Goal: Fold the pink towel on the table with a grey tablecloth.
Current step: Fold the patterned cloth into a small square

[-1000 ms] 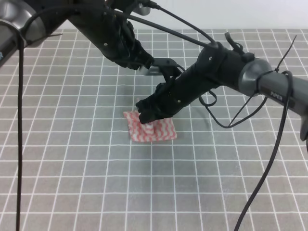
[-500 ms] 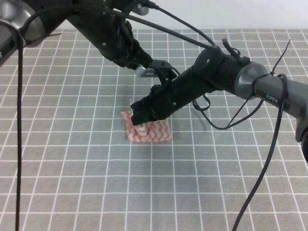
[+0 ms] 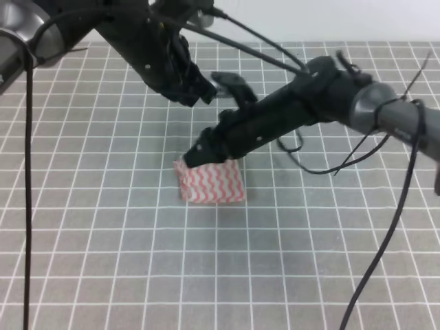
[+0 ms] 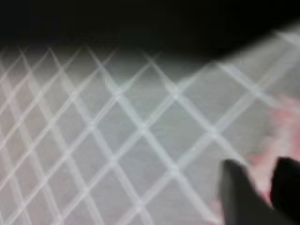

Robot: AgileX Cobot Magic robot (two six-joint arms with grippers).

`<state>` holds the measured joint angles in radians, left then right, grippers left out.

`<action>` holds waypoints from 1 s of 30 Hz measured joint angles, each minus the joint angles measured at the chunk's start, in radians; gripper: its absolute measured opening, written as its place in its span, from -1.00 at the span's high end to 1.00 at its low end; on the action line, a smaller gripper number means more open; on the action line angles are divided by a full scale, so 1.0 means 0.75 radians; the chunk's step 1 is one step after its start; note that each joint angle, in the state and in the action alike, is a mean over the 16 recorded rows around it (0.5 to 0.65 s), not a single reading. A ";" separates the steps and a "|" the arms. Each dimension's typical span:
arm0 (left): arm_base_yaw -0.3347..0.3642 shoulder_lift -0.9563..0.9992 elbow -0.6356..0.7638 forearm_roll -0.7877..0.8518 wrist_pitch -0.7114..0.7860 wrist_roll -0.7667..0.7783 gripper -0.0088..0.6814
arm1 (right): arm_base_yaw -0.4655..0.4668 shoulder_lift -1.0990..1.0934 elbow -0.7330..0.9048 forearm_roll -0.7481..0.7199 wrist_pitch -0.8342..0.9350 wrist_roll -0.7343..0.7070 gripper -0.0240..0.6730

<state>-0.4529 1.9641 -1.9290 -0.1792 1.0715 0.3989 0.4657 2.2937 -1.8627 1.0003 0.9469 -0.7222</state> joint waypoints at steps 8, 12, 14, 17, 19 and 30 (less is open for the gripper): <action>-0.001 -0.001 0.000 -0.001 0.011 0.019 0.98 | -0.033 0.032 0.006 -0.056 0.014 -0.012 0.88; -0.001 -0.014 0.000 -0.015 0.021 0.039 0.98 | -0.049 0.021 0.009 -0.055 0.026 -0.012 0.96; -0.001 -0.034 0.001 -0.021 0.028 0.050 0.98 | -0.060 0.002 0.010 -0.053 0.031 -0.014 0.97; -0.001 -0.075 0.001 -0.032 0.041 0.065 0.98 | -0.090 -0.056 0.010 -0.048 0.041 -0.022 0.98; -0.001 -0.112 0.001 -0.042 0.054 0.075 0.98 | -0.116 -0.108 0.010 -0.048 0.047 -0.031 0.98; -0.002 -0.461 0.097 -0.054 0.045 0.016 0.98 | -0.262 -0.545 0.096 -0.044 -0.036 -0.117 0.98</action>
<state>-0.4544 1.6184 -1.8560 -0.2198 1.1052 0.4106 0.2693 1.8852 -1.7907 0.9673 0.9200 -0.8101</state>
